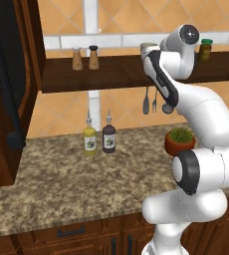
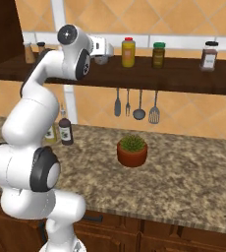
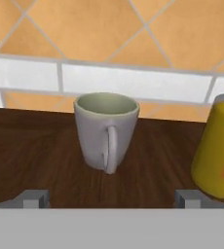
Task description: Gather all objects into one cabinet and sort the glasses and bowls to opposite sides.
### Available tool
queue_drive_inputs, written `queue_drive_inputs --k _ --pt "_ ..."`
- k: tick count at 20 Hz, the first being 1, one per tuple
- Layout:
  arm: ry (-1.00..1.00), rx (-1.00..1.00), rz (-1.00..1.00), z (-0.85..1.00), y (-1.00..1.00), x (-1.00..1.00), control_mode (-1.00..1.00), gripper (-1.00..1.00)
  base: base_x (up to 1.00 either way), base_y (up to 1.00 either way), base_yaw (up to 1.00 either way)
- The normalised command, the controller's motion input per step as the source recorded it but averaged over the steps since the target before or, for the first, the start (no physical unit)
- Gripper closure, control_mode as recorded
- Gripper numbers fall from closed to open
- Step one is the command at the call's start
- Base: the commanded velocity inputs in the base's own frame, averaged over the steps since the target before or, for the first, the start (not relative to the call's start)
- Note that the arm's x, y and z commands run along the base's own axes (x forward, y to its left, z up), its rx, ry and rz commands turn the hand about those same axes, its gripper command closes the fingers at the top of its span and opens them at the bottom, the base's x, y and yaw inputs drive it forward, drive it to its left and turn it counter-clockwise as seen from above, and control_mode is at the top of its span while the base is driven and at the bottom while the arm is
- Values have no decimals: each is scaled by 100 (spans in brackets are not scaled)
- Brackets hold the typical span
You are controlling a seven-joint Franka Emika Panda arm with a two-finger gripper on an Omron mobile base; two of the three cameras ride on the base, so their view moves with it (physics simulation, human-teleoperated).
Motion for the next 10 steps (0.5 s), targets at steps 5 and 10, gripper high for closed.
queue_drive_inputs --k 5,10 --pt "0 0 0 0 0 25 -100 -100 0 0 0" --pt "0 0 0 0 0 32 -100 -100 0 0 0"
